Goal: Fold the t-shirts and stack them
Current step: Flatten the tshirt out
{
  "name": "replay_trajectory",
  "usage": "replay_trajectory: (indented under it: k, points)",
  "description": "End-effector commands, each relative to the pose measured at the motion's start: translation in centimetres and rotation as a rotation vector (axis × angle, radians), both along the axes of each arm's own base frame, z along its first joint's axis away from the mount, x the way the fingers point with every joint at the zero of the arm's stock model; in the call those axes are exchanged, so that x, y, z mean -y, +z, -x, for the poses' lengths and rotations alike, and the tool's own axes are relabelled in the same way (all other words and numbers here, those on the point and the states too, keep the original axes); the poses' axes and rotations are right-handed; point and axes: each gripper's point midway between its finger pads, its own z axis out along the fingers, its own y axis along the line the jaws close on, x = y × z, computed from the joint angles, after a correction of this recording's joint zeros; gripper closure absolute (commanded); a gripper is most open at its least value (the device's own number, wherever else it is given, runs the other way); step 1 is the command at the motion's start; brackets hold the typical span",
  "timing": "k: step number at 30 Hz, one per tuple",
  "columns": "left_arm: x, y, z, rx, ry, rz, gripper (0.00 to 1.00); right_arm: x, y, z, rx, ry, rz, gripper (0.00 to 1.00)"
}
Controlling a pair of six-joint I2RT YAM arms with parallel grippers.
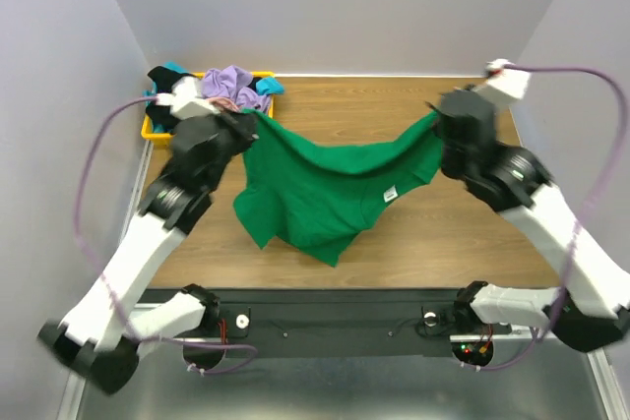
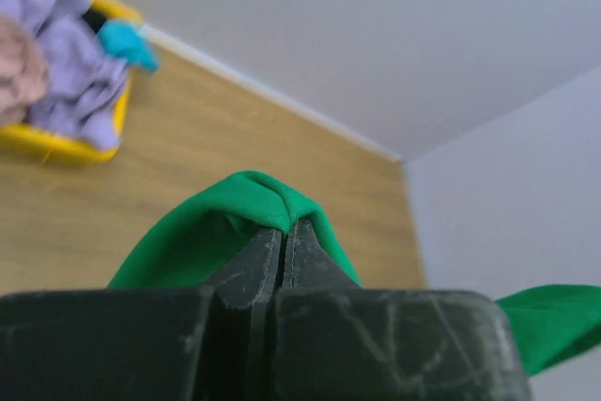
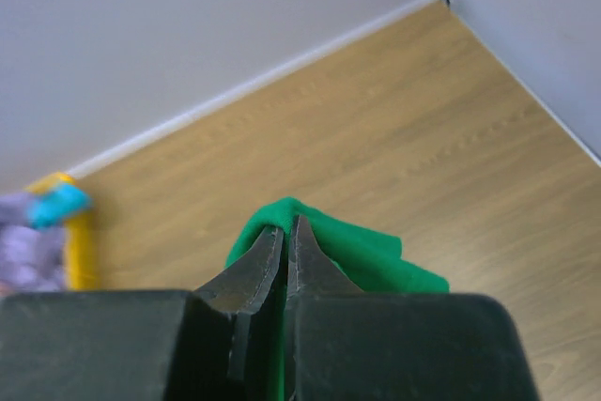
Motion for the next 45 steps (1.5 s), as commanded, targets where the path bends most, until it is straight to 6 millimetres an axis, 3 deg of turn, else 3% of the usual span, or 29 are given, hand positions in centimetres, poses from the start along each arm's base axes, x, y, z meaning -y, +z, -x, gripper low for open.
replay_trajectory:
  k: [1,2,3,4,8,9,10,11,12,13,14,16,17,19,20,21,23,24,25,27,28,29,30,31,33,34,38,40,45]
  points:
    - [1.6,-8.5,-4.3,-0.202,0.020,-0.096,1.00,0.3,-6.2,-4.9,-0.168,-0.048,0.054,1.00]
    - [2.3,-11.5,-5.6,-0.277,0.010,-0.136,1.00,0.2,-9.1,-6.8,-0.244,-0.039,0.054,0.99]
    - [2.5,-12.7,-6.3,-0.310,0.007,-0.148,1.00,1.9,-10.8,-8.2,-0.289,-0.066,0.034,0.99]
    - [2.8,-15.5,-7.4,-0.374,0.013,-0.182,1.00,2.2,-13.5,-10.0,-0.336,-0.085,0.053,1.00]
    - [2.5,-18.4,-10.7,-0.447,0.050,-0.218,1.00,4.6,-18.6,-13.8,-0.452,-0.096,0.049,1.00]
    - [2.8,-20.6,-11.7,-0.495,0.045,-0.247,1.00,5.6,-21.0,-15.1,-0.509,-0.102,0.045,1.00]
    - [3.1,-20.2,-12.8,-0.488,0.044,-0.244,1.00,6.1,-21.9,-15.9,-0.526,-0.100,0.035,1.00]
    - [3.5,-22.1,-13.7,-0.525,0.037,-0.262,1.00,6.7,-22.6,-16.8,-0.531,-0.104,0.027,1.00]
    - [3.7,-22.7,-14.3,-0.535,0.036,-0.269,1.00,7.8,-23.7,-17.5,-0.553,-0.106,0.009,1.00]
    - [4.0,-22.0,-15.5,-0.518,0.034,-0.272,1.00,8.2,-25.1,-18.7,-0.572,-0.100,0.006,1.00]
    - [4.2,-23.6,-16.2,-0.550,0.035,-0.286,1.00,8.5,-25.8,-19.3,-0.584,-0.099,0.004,0.99]
    - [4.6,-23.5,-17.4,-0.557,0.040,-0.286,0.97,9.7,-27.4,-20.9,-0.603,-0.099,0.008,0.99]
    - [4.5,-24.5,-17.8,-0.578,0.052,-0.295,0.74,10.1,-27.8,-21.5,-0.605,-0.101,0.007,0.99]
    - [4.3,-23.5,-18.8,-0.560,0.071,-0.305,0.49,10.8,-28.8,-22.5,-0.624,-0.079,-0.002,0.96]
    - [4.3,-23.5,-18.9,-0.567,0.074,-0.308,0.02,10.6,-29.2,-23.1,-0.632,-0.050,-0.009,0.91]
    - [4.3,-23.1,-18.8,-0.567,0.060,-0.320,0.02,10.0,-29.3,-23.3,-0.638,0.001,-0.020,0.71]
    - [4.4,-22.7,-18.3,-0.564,0.045,-0.319,0.02,9.2,-28.9,-23.1,-0.634,0.053,-0.033,0.48]
    - [4.4,-21.2,-17.7,-0.536,0.036,-0.307,0.02,8.5,-28.4,-22.4,-0.629,0.089,-0.046,0.17]
    - [3.9,-20.7,-16.6,-0.531,0.039,-0.301,0.02,8.3,-28.9,-21.5,-0.645,0.100,-0.050,0.03]
    - [3.3,-22.2,-14.3,-0.568,0.035,-0.297,0.02,7.7,-27.1,-20.1,-0.616,0.139,-0.054,0.00]
    - [3.0,-21.2,-12.9,-0.551,0.036,-0.279,0.02,7.7,-26.8,-19.3,-0.610,0.141,-0.059,0.00]
    - [2.8,-23.3,-12.0,-0.592,0.036,-0.288,0.02,7.6,-26.7,-18.5,-0.608,0.139,-0.065,0.00]
    - [2.4,-22.1,-10.8,-0.557,0.034,-0.268,0.02,7.6,-27.2,-16.6,-0.621,0.130,-0.082,0.00]
    - [1.8,-24.0,-8.2,-0.596,0.030,-0.271,0.02,7.5,-27.5,-15.6,-0.627,0.129,-0.094,0.00]
    - [1.3,-26.0,-5.6,-0.637,0.022,-0.262,0.02,6.7,-28.5,-13.7,-0.645,0.156,-0.127,0.00]
    - [0.5,-29.0,-3.1,-0.709,0.025,-0.261,0.02,6.3,-29.4,-12.1,-0.659,0.176,-0.141,0.00]
    - [0.3,-31.1,1.3,-0.728,-0.022,-0.196,0.02,3.5,-30.8,-9.2,-0.633,0.304,-0.203,0.02]
    - [1.6,-31.0,1.8,-0.696,-0.095,-0.151,0.02,2.1,-31.1,-8.5,-0.623,0.378,-0.228,0.03]
    - [1.9,-33.0,2.7,-0.728,-0.113,-0.140,0.12,2.3,-33.5,-7.9,-0.681,0.351,-0.238,0.04]
